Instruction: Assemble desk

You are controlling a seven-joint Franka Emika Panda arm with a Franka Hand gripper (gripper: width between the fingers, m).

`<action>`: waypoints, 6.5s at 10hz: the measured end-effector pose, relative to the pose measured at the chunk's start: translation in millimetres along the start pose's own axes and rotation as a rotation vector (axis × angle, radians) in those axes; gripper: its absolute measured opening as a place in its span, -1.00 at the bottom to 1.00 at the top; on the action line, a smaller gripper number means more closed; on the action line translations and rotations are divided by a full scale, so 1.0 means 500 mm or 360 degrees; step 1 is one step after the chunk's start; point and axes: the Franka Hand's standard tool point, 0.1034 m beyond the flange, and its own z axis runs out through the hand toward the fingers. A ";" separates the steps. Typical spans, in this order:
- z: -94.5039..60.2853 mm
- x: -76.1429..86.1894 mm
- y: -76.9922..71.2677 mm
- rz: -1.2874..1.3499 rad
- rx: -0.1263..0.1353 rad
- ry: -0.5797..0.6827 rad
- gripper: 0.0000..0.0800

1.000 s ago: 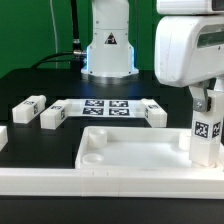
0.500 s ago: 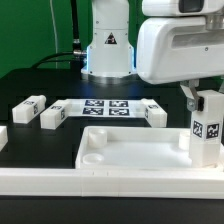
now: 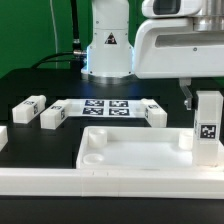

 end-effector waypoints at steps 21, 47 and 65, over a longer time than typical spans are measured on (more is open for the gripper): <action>0.002 -0.007 -0.012 -0.0161 0.0014 -0.0010 0.62; 0.007 0.001 0.001 0.0133 0.0017 0.0046 -0.27; -0.002 0.007 -0.004 -0.0132 0.0015 0.0060 0.62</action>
Offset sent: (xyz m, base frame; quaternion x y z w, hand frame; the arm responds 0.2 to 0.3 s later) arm -0.0011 0.0047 -0.0035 0.0081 -0.0343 0.2417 0.9697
